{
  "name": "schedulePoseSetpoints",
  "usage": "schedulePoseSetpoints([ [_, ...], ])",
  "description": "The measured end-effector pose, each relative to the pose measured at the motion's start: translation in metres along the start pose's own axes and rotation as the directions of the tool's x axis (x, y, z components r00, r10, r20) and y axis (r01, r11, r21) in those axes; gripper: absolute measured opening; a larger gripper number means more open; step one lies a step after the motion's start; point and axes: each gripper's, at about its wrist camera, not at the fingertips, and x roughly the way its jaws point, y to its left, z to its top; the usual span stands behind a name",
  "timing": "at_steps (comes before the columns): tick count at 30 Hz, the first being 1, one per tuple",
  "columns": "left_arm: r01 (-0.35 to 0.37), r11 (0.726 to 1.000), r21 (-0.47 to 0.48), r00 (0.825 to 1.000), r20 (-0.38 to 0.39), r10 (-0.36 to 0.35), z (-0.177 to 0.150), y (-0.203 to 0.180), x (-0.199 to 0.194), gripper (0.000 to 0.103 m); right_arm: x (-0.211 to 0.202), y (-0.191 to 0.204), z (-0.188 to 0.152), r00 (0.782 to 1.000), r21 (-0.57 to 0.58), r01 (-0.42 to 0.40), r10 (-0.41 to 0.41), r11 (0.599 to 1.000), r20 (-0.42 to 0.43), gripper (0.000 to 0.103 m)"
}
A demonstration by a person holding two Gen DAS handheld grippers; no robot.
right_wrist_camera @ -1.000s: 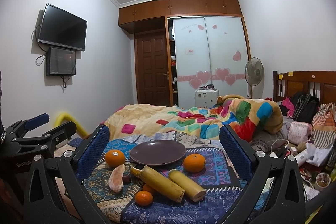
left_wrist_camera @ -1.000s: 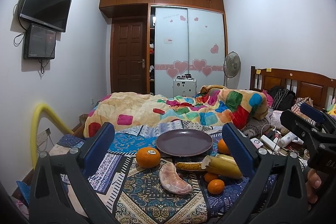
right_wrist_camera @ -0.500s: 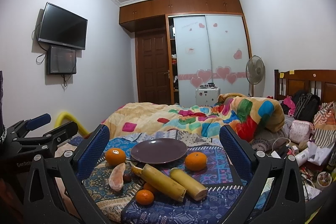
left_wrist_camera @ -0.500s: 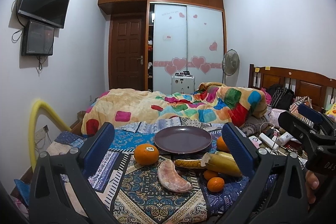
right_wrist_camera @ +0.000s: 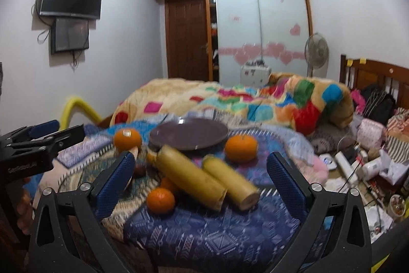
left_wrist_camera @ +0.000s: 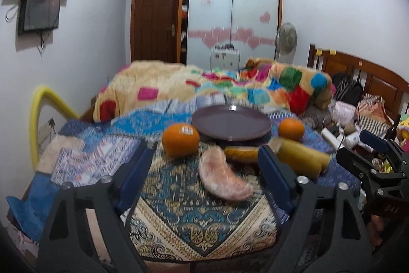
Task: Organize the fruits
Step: 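Move left tool to the pink pomelo segment while right tool approaches a small orange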
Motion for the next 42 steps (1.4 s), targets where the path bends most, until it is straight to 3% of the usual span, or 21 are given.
schedulePoseSetpoints([
  [5,0.032,0.999,-0.01,0.994,-0.102,-0.033,-0.019,0.003,0.024,0.066,0.015,0.004,-0.014,0.994,0.002,-0.063,0.063,0.998,-0.092,0.069],
  [8,0.045,0.999,-0.003,0.99,-0.136,-0.045,-0.028,0.001,0.03,0.065,0.024,0.009,-0.023,0.981,0.012,-0.12,0.12,0.993,-0.149,0.057],
  [14,0.091,0.995,0.03,0.977,-0.198,-0.083,-0.037,-0.008,0.043,0.065,0.037,0.017,-0.034,0.962,0.013,-0.171,0.17,0.985,-0.213,0.043],
  [21,0.131,0.99,0.049,0.962,-0.248,-0.115,-0.048,-0.021,0.062,0.065,0.049,0.021,-0.038,0.946,0.004,-0.21,0.205,0.978,-0.251,0.037],
  [25,0.129,0.991,0.04,0.962,-0.245,-0.116,-0.045,-0.022,0.071,0.065,0.052,0.026,-0.036,0.941,-0.021,-0.225,0.211,0.974,-0.264,0.035],
  [31,0.148,0.989,0.001,0.96,-0.24,-0.144,-0.043,-0.016,0.075,0.055,0.056,0.025,-0.036,0.938,-0.018,-0.227,0.213,0.974,-0.274,0.035],
  [35,0.121,0.993,0.009,0.964,-0.24,-0.115,-0.045,-0.01,0.068,0.045,0.057,0.025,-0.035,0.935,-0.014,-0.228,0.215,0.974,-0.282,0.035],
  [42,0.024,1.0,-0.004,0.967,-0.253,-0.024,-0.053,0.022,0.054,0.043,0.06,0.027,-0.034,0.936,-0.009,-0.218,0.207,0.976,-0.283,0.035],
])
